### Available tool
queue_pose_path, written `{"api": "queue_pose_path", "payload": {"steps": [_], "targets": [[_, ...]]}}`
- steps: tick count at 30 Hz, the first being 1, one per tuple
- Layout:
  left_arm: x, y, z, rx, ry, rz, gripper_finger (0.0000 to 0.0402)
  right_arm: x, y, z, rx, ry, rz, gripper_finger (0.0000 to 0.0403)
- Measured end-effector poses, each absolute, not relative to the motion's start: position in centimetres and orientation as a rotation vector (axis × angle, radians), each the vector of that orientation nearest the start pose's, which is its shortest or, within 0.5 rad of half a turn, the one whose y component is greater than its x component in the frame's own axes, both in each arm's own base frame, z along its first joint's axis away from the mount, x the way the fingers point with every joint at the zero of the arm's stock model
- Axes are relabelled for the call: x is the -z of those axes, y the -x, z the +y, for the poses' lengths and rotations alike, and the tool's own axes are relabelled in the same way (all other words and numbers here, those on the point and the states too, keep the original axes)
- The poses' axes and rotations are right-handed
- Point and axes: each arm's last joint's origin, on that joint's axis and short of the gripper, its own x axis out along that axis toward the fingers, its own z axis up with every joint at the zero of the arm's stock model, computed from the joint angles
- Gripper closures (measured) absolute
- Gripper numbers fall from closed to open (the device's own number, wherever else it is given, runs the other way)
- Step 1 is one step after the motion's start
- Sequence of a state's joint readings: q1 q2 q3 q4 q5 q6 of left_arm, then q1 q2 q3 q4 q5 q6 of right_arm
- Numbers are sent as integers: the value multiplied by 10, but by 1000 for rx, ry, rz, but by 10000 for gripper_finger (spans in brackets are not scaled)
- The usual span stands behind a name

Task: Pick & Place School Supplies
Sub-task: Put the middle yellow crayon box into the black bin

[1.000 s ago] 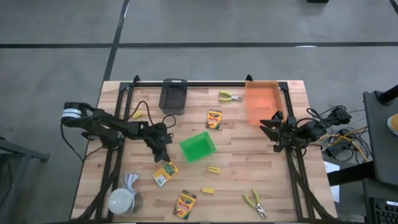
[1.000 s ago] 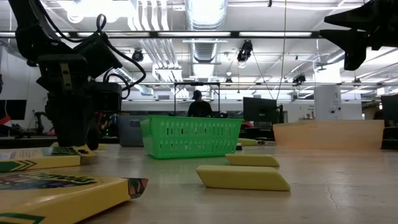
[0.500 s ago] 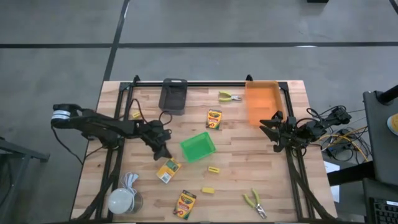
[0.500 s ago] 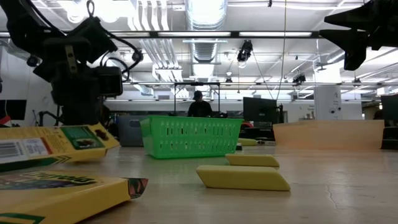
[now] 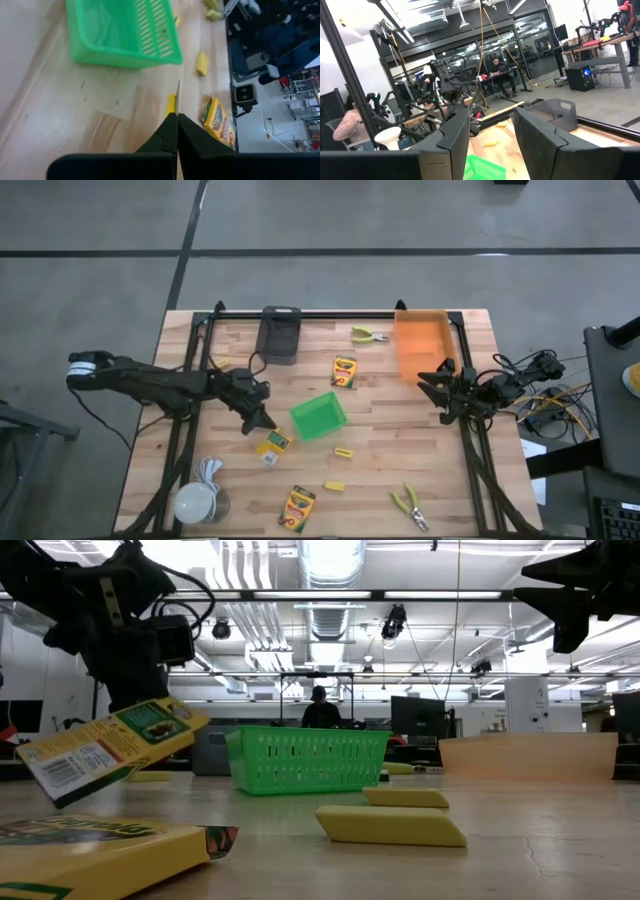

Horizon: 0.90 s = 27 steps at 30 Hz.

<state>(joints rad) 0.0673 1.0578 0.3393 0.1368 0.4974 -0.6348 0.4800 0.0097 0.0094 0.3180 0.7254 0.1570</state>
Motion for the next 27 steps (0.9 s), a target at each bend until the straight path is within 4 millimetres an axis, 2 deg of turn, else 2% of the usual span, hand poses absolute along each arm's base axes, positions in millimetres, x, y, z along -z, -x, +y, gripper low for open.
{"api": "queue_pose_path", "payload": {"steps": [9, 27], "targets": [[-186, -183, 0, 223, 725, 563, 401, -194, -85, 23, 223, -335, -282, 255], [-213, -168, -1, 285, 601, 390, 401, -194, -85, 23, 223, -336, -282, 255]]}}
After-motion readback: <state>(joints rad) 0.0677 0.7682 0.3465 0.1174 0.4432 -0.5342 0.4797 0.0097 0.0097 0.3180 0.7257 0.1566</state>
